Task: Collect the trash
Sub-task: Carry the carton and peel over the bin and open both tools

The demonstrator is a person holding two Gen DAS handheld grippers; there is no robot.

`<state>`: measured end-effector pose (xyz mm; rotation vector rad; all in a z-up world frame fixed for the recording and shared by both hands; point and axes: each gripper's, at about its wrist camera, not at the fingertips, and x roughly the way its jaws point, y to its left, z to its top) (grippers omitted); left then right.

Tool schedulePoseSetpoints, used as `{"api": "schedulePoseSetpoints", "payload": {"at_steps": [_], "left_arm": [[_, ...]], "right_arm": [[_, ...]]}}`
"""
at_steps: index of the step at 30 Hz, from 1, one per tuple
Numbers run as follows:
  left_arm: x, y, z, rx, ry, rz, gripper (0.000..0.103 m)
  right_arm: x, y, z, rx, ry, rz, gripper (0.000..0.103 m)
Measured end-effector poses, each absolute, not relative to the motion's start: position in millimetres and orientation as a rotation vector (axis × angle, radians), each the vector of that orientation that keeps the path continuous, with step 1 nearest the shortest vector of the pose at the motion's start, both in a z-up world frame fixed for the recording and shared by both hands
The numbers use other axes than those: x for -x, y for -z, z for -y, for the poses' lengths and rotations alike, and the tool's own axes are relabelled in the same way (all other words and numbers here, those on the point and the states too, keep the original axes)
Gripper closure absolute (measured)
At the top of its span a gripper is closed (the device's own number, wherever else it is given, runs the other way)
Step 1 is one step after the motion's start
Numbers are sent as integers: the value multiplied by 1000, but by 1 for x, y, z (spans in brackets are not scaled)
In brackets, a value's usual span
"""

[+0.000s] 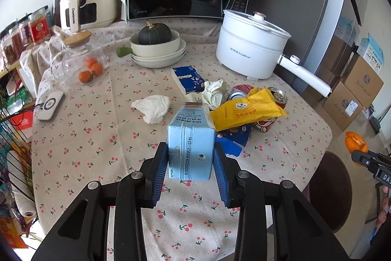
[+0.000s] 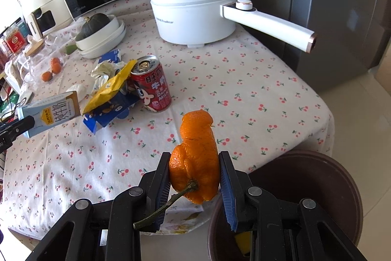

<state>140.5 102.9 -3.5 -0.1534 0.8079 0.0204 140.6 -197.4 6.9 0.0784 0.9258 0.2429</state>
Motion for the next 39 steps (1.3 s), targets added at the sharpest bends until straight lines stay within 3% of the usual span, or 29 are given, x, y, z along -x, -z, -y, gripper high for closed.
{"api": "schedulePoseSetpoints", "payload": {"at_steps": [17,39], "left_arm": [[-127,-24,-71,254,138,-760,64],[-115,2,98,90,458,-873,64]], "right_arm": [[-125,-10,250,-111,-166,-926,69],[-90,18,320,-98,-65,-996,69]]}}
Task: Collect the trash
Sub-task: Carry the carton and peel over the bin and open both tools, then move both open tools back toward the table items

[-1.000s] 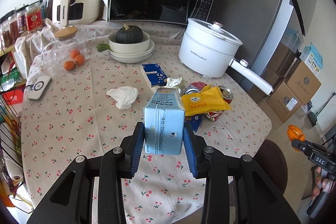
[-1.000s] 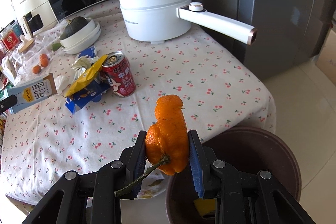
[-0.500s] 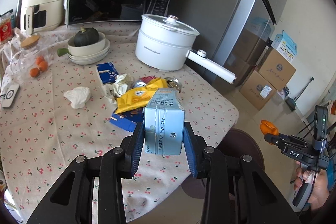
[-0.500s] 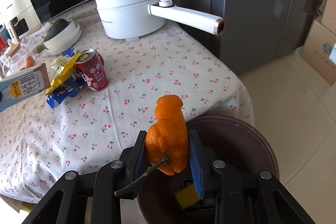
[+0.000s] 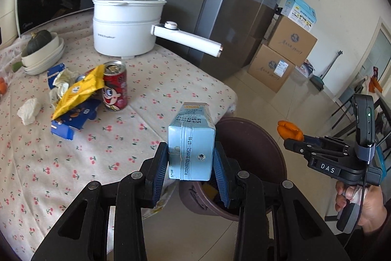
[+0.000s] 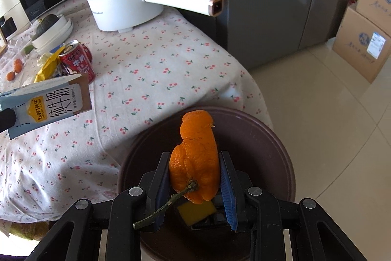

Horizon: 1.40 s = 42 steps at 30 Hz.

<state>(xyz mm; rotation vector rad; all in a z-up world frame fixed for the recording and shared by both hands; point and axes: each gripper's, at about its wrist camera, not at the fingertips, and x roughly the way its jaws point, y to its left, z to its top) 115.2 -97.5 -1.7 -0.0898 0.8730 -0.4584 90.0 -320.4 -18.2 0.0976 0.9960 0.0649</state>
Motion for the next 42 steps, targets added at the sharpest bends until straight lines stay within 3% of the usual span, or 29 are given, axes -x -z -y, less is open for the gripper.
{"api": "schedulePoseSetpoints", "payload": {"at_steps": [9,18,20,22,24,28,31,42], "left_arm": [[-108,36,153,44,547,-986,64],[-109,62,162,9,532,-1059,63],[-110,66,163,-4,528,-1091,53],[-110,67,162,-33,502,-1098,30],[-109,65,160,-65,472,-1085,17],[-110,61,149,-85,429,-1067,5],[-112,57,137,-75,408,-1061,0],[-112,50,95,-52,357,-1062,0]], "right_arm": [[-75,31,361,-144,-12,-1039,69],[-68,33,376,-157,-3,-1039,69],[-67,32,376,-158,-4,-1039,69],[-68,32,376,-158,-4,-1038,69],[-68,32,374,-156,-5,-1036,69],[-69,31,371,-147,-6,-1033,69],[-70,31,367,-135,-7,-1034,69],[-75,30,351,-111,-17,-1035,68]]}}
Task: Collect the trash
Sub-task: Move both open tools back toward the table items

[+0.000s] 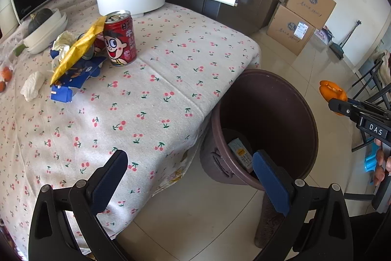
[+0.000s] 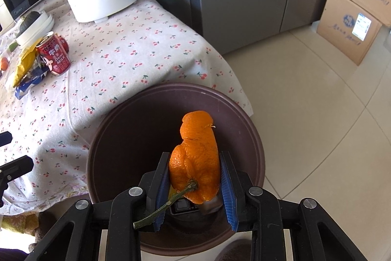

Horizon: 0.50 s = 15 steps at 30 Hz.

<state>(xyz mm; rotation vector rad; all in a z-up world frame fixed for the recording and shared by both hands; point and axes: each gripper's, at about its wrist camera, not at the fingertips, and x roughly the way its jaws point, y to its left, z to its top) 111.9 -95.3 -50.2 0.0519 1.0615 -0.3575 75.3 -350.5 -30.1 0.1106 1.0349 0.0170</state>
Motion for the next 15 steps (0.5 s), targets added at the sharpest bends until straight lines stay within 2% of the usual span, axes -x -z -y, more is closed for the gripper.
{"api": "schedulePoseSetpoints", "payload": {"at_steps": [3,4,5,7,9,15], "left_arm": [[-112,49,86,-45,344,-1059,0],[-111,49,83,-43,340,-1058,0],[-111,48,80,-40,336,-1057,0],[-111,47,74,-34,329,-1055,0],[-111,47,68,-29,322,-1054,0],[-110,45,52,-13,298,-1052,0]], "right_arm": [[-76,29,345,-102,-15,-1032,66],[-77,29,343,-98,-17,-1031,62],[-77,28,342,-96,-20,-1031,58],[-78,27,337,-92,-24,-1024,39],[-78,25,331,-83,-30,-1016,34],[-83,24,314,-45,-45,-1015,30]]}}
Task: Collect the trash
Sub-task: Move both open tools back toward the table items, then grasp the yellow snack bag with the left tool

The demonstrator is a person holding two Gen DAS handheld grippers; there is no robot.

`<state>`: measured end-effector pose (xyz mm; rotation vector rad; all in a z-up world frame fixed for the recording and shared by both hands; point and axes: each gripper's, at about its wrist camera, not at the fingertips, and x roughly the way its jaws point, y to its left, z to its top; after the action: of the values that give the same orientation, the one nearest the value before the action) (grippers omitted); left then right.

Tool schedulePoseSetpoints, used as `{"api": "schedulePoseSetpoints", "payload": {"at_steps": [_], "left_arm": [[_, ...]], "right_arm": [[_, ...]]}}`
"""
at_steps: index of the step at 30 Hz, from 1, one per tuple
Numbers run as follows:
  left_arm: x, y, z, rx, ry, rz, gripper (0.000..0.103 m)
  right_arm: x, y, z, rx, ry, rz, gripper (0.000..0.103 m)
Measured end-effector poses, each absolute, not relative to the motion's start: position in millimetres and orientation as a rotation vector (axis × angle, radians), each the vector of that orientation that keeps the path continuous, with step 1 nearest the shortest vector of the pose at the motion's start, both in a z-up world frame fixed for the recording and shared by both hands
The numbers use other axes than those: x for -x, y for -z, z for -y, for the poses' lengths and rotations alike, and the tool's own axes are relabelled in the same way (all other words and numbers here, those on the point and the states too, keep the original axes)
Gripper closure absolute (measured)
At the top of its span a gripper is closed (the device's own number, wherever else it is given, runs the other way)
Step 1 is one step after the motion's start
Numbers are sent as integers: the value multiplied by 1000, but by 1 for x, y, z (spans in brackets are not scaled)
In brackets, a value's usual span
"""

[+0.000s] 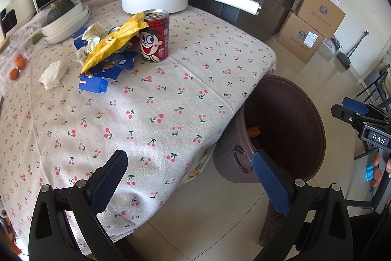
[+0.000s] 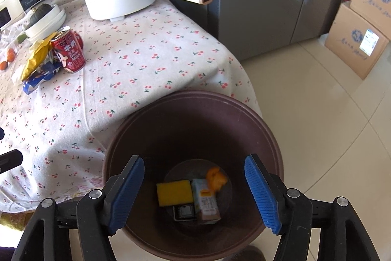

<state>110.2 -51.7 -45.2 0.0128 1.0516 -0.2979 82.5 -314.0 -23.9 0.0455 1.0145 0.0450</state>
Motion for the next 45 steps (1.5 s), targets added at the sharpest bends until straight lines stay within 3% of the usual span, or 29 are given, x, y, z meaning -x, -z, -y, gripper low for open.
{"api": "schedulePoseSetpoints", "payload": {"at_steps": [29,41,45], "left_arm": [[-122,45,-85,106,32,-1018,0],[-195,46,-54,-69,37,-931,1],[-225,54,-26,-145,62,-916,8]], "right_arm": [[-138,20,187,-31,-182,-1014,22],[-168,34,166,-13,-194,-1044,21],[-174,40,182,-33,-161,-1062,21]]}}
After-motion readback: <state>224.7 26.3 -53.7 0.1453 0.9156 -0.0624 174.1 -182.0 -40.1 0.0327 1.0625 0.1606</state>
